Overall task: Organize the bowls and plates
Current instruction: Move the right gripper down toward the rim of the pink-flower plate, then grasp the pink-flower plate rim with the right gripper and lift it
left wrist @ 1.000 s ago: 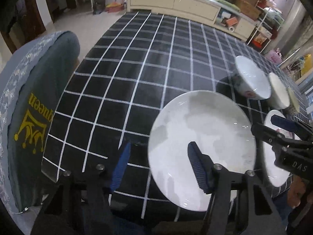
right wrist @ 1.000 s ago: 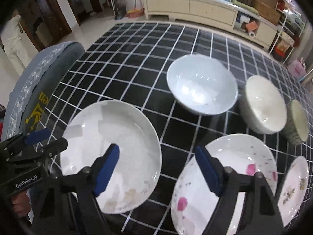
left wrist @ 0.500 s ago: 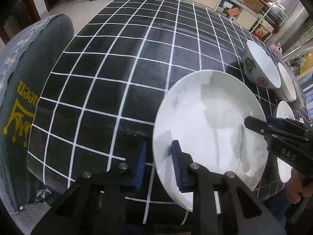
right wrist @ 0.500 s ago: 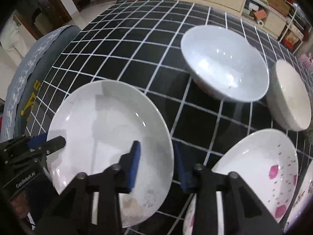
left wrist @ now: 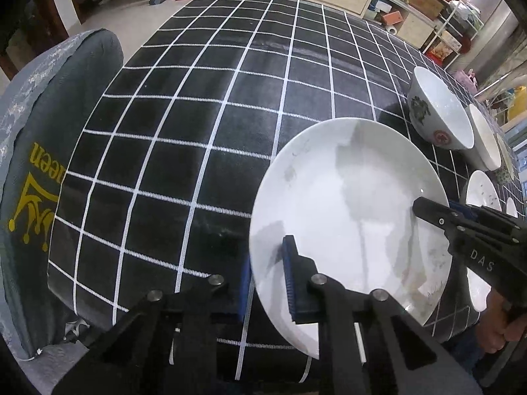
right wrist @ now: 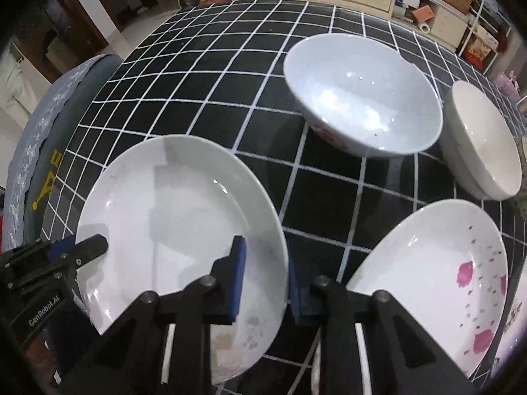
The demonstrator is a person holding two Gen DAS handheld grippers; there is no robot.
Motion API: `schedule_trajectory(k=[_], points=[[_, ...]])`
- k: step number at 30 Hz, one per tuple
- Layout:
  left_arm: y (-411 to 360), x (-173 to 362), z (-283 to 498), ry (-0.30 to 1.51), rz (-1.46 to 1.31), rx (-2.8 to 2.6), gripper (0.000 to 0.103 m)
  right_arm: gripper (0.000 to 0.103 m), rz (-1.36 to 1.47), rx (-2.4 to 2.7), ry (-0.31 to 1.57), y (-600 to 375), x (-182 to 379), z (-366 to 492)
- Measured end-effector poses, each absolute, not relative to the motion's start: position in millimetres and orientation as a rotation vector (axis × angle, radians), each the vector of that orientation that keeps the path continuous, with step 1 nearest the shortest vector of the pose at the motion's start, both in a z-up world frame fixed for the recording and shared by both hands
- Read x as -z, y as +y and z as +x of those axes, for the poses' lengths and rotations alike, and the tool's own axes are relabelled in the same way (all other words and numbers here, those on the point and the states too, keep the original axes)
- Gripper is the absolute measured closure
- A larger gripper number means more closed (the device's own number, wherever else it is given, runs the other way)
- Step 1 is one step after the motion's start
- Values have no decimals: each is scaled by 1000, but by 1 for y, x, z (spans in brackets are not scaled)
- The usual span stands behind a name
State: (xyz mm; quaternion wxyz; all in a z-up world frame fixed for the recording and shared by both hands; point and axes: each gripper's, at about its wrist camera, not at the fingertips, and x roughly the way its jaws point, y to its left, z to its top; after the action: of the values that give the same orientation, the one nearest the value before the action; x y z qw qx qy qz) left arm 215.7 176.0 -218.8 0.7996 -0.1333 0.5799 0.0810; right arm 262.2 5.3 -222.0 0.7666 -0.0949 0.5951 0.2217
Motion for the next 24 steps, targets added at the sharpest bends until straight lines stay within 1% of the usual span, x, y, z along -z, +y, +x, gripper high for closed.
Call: schedule_trajectory(k=[4, 6, 10, 14, 18, 24], points=[[178, 220, 217, 1240, -285, -179, 87, 75, -199, -483, 1301, 5, 223, 269], [178, 219, 218, 1243, -278, -188, 88, 77, -194, -486, 1307, 5, 224, 268], [172, 200, 208, 1200, -189, -231, 88, 78, -157, -489, 1305, -8, 215, 267], [163, 177, 199, 1165, -153, -215, 88, 78, -84, -478, 1280, -36, 193, 262], [129, 154, 193, 1133, -141, -105, 88, 78, 7, -436, 1268, -75, 178, 254], [70, 147, 200, 1149, -165, 63, 88, 78, 54, -368, 1244, -137, 169, 238]])
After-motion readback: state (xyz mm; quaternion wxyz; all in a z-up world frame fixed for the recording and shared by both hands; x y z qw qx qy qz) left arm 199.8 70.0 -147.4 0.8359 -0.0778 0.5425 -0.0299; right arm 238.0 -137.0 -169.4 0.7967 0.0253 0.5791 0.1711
